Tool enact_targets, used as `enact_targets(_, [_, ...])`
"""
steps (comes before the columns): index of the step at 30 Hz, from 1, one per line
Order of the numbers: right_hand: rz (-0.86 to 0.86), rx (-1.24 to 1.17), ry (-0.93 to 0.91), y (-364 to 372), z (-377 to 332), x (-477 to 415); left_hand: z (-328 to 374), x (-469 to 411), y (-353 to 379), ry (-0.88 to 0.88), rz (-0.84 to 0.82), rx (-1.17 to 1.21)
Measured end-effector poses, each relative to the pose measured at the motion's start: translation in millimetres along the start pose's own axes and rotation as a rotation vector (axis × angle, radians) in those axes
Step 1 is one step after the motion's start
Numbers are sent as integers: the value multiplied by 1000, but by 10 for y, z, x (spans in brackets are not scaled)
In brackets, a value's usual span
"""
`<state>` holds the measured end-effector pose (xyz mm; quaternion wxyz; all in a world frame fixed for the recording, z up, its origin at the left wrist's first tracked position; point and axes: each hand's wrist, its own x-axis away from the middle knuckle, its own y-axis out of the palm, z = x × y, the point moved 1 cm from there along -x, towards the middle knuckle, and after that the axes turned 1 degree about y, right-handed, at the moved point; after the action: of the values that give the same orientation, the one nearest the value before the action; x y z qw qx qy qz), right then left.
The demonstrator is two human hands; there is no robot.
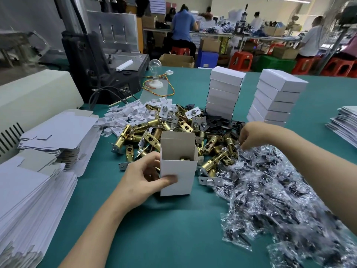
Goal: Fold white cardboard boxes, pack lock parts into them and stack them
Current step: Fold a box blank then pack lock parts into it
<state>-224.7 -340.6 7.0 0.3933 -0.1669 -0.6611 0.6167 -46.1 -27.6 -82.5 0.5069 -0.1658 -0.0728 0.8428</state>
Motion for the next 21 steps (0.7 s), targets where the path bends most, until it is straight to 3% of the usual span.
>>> enact_targets(7, [116,123,-10,15,-43,53,-31,-1,-3,6,-4,-2])
enact_targets(10, [195,52,-30,-112,-28,128,-30,0,-6,9,-5,-9])
enact_targets(13, [300,-266,-124,-343,-85,300,-14,3,5,15,16,-20])
enact_targets(17, [64,-997,-462,-586,-435,764,3,-8,26,11,98,-45])
enact_targets(19, [0,-1088,-648,-594,-658,927,12,-16,37,13,122,-46])
enact_targets(21, [41,-1037,-760,-565,-900,1012,21,-14,46,21,133,-39])
